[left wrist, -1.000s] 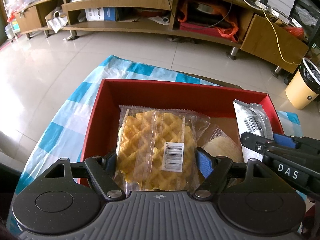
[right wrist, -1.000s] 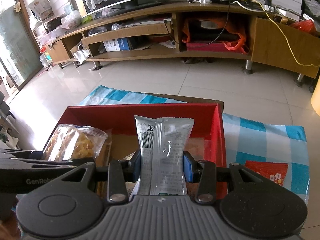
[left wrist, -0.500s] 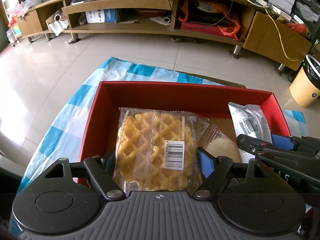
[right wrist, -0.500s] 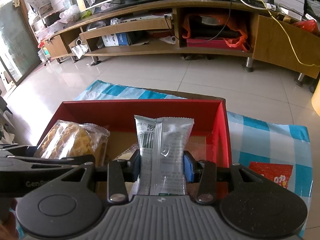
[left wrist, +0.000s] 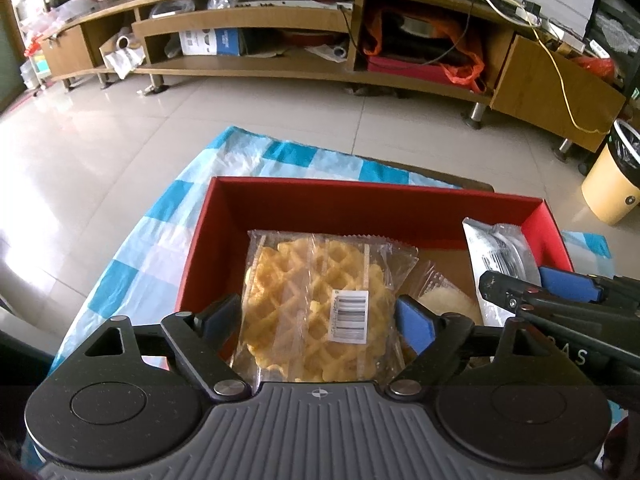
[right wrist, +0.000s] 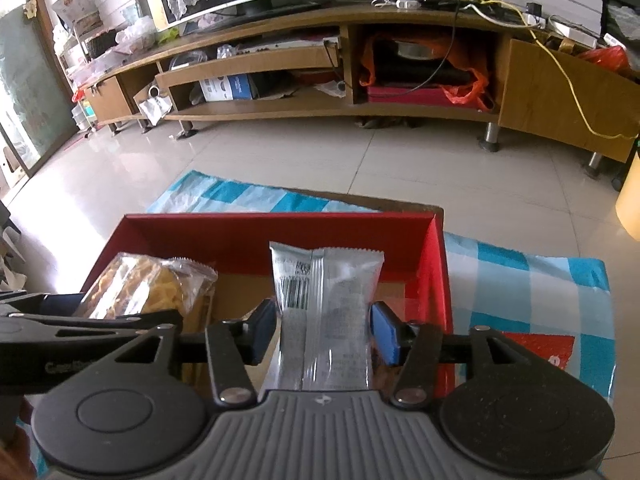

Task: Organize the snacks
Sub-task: 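Lower both packs into the red box and open both tools, then move the left tool to the red-and-white strip pack on the cloth and grasp it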

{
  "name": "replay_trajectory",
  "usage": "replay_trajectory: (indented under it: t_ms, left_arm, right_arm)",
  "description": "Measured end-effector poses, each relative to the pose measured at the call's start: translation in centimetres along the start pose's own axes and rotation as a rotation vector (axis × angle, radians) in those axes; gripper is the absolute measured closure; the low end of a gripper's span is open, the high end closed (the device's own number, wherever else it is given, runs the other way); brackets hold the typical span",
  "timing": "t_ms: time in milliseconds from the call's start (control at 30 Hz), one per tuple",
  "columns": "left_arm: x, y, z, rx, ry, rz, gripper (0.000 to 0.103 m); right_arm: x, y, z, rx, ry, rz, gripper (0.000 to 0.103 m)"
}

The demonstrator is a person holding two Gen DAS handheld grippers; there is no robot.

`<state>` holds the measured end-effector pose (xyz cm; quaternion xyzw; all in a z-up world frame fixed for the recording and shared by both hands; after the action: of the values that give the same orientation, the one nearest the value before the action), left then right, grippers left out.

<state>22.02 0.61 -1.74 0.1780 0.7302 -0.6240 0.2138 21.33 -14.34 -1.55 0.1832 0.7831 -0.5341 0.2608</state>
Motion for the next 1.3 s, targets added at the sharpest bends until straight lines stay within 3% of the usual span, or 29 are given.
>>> replay_trajectory:
  t_ms: [900, 1300]
  left_arm:
    - [-0.2, -2.6, -1.6, 0.035, -0.053, 0.037, 0.010]
    - [1.9, -4.0, -2.9, 0.036, -0.058, 0.022, 0.008]
  right_arm:
    - [-0.1, -2.1, -0.3, -0.014, -0.008, 0.037, 0.040]
    - [0.3, -4.0, -0.1, -0.013, -0.013, 0.055, 0.040]
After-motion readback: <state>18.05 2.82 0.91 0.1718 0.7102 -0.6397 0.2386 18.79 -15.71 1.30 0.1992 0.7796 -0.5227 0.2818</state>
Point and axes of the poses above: each gripper's, at about its wrist camera, not at the fingertips, and y roughly the way its jaws point, z to its right, x to its underside, the point moved 3 cm from there along y, roughly the way its jaws point, and after that the axes turned 9 degrees about -x, right-handed, at the moved point
